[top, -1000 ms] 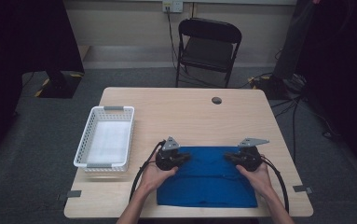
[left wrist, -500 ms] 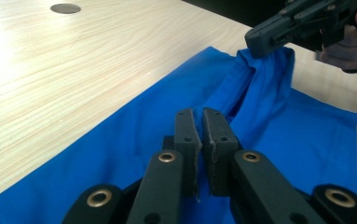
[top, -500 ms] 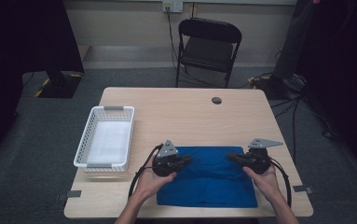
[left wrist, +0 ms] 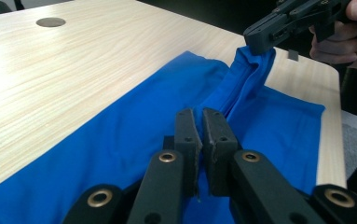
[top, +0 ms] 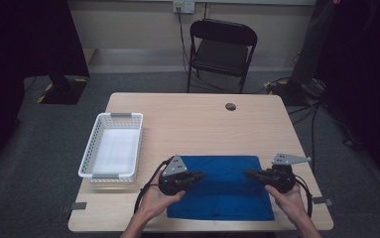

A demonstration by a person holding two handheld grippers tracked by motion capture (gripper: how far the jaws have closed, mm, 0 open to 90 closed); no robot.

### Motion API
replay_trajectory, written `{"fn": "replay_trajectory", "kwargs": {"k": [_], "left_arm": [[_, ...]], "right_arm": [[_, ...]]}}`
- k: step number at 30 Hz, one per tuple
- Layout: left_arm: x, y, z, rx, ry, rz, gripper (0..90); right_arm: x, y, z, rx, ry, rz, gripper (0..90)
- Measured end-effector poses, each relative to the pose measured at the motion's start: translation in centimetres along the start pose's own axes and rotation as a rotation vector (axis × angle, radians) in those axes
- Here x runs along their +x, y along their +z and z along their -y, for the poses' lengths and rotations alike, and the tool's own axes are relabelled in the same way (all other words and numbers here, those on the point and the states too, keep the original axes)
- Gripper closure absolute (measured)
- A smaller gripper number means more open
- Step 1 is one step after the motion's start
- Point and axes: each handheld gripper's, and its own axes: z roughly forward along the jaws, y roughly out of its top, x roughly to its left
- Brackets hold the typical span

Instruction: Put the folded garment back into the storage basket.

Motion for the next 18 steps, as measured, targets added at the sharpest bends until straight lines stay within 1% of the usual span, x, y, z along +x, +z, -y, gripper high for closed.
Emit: {"fn": "replay_trajectory", "kwargs": {"k": [1, 2, 4, 6, 7, 10, 11, 14, 16, 18], "left_arm": [[-0.2, -0.1, 0.1, 0.002, -0.002, 0.009, 85.7], [-0.4, -0.3, 0.2, 0.008, 0.006, 0.008, 85.7], [-0.8, -0.5, 0.5, 0.015, 0.006, 0.014, 85.7], [-1.2, -0.8, 1.0, 0.021, 0.010, 0.015, 85.7], [-1.4, -1.0, 1.2, 0.024, 0.011, 0.007, 85.7], [-1.7, -1.3, 1.8, 0.036, 0.001, 0.014, 85.8], [-1.8, -1.4, 2.0, 0.041, -0.005, 0.023, 85.7], [-2.3, -1.4, 2.8, 0.070, 0.000, 0.032, 85.8], [-2.4, -1.4, 3.3, 0.084, -0.006, 0.032, 85.6], [-2.4, -1.4, 3.7, 0.093, -0.013, 0.031, 85.5]], "right_arm": [[0.1, -0.1, 0.1, 0.000, -0.001, -0.002, 86.6], [0.2, -0.2, 0.3, 0.005, -0.006, -0.001, 86.6], [0.5, -0.4, 0.7, 0.009, -0.009, -0.006, 86.6], [0.8, -0.7, 1.1, 0.018, -0.017, -0.010, 86.6], [1.0, -0.8, 1.3, 0.020, -0.019, -0.011, 86.6], [1.5, -0.9, 1.9, 0.034, -0.031, -0.014, 86.6], [1.7, -0.9, 2.1, 0.039, -0.033, -0.015, 86.6], [2.0, -0.9, 2.7, 0.039, -0.035, -0.019, 86.5], [2.2, -0.8, 3.2, 0.038, -0.029, -0.027, 86.4], [2.3, -0.7, 3.7, 0.053, -0.038, -0.022, 86.3]]}}
